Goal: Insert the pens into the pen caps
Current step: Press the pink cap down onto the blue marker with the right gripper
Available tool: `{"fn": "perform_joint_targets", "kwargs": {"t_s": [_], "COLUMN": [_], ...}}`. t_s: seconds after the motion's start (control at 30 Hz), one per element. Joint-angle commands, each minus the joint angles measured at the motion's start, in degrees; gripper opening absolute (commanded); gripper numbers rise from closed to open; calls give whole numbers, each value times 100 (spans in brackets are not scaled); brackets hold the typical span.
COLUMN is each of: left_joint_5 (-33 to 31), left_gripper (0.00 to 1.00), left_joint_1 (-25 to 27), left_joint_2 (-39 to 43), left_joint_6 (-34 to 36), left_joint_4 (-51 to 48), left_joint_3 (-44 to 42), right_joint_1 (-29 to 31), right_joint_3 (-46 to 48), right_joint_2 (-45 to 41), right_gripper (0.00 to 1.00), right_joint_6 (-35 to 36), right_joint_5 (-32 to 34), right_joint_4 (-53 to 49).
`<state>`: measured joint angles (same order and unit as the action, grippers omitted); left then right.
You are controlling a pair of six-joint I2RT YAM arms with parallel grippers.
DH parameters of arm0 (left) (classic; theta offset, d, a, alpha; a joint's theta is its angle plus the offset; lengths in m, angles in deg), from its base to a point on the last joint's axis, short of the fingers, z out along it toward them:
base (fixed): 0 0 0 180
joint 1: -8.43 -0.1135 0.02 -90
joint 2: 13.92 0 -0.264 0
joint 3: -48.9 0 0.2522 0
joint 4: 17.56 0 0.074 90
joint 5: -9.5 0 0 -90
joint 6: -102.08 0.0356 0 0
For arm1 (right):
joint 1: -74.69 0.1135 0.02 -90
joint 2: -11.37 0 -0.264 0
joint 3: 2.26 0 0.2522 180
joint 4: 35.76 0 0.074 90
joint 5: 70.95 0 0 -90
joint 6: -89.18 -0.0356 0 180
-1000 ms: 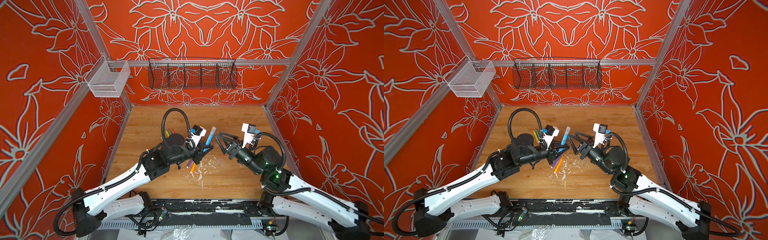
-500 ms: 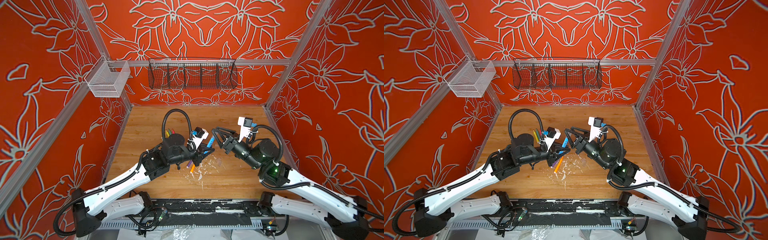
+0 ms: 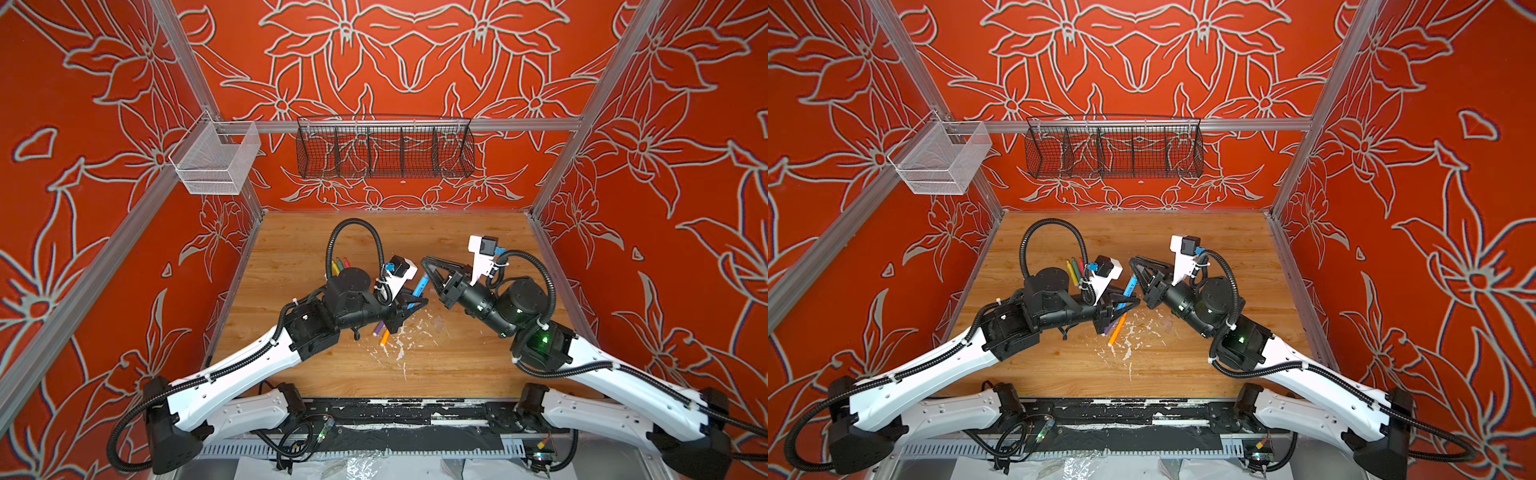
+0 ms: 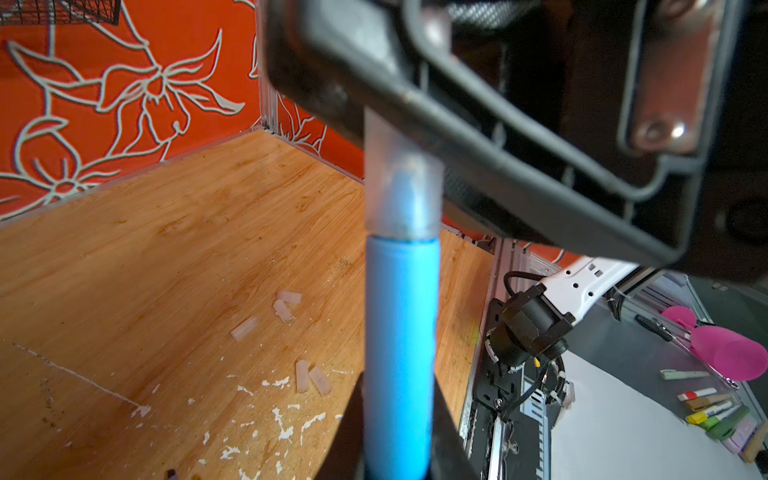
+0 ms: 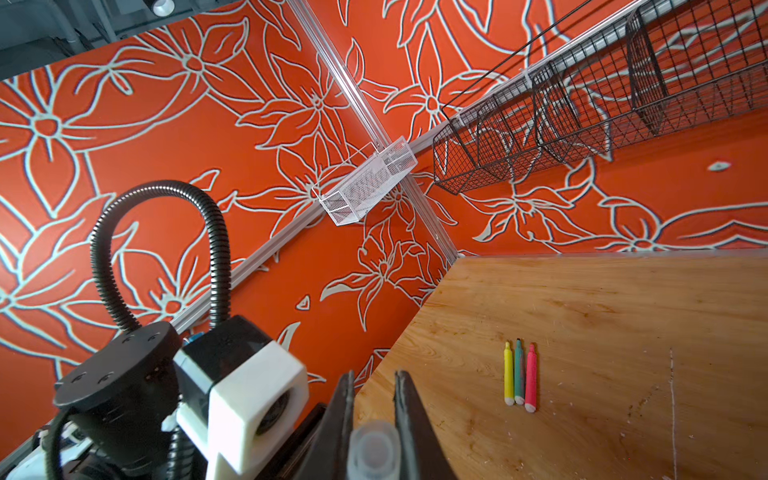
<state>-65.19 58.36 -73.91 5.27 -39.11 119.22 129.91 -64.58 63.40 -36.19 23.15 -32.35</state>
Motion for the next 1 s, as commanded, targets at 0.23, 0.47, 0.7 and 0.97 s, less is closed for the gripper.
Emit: {"fn": "perform_joint_targets", "kwargs": {"t_s": [0.23, 0.47, 0.7, 0.97], "left_joint_5": [-731, -1085, -1948, -2172], "left_gripper": [0, 0, 0, 0], "left_joint_1": [8, 8, 8, 8], "left_joint_2": [-220, -237, -306, -494], "left_joint_6": [231, 486, 691, 839], "left_joint_4": [595, 990, 1551, 1624], "left_joint_3": [218, 419, 559, 1068], "right_joint_1": [94, 162, 368, 871], "right_joint_3": [924, 1361, 1795, 1946], "right_joint_2": [-421, -632, -633, -454], "right_gripper": [0, 0, 0, 0], "right_joint_6": [123, 86, -194, -260], "right_joint_5": [-123, -372, -519, -502], "right_joint_4": [-320, -197, 238, 712]}}
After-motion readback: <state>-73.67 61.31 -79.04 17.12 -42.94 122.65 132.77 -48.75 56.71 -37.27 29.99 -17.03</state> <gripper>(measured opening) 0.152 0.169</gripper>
